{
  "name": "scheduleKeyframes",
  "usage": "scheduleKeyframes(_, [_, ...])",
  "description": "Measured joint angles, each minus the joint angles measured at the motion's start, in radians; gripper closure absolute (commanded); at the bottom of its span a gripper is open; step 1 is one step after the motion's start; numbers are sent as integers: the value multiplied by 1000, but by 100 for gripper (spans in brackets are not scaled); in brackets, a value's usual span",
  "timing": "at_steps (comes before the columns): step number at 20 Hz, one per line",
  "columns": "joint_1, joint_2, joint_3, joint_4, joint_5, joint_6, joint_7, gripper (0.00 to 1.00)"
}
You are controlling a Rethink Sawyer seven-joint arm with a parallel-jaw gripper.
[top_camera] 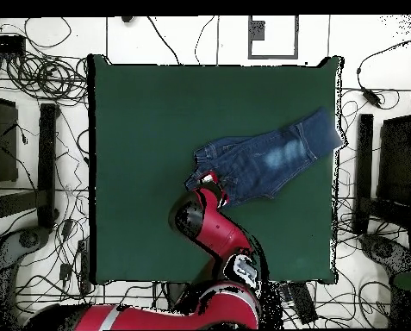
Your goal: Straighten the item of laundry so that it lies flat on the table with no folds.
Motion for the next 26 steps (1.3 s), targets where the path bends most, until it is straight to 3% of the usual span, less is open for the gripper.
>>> scheduleKeyframes(4, [21,-31,-15,12,2,23,0,100])
scheduleKeyframes(8, [84,-86,-76,16,4,127,0,100])
scheduleKeyframes(17, [193,-226,-222,13,2,498,0,100])
scheduleKeyframes(20, [193,-265,-246,11,-5,579,0,100])
scheduleKeyframes(26, [164,-297,-248,11,-5,591,0,100])
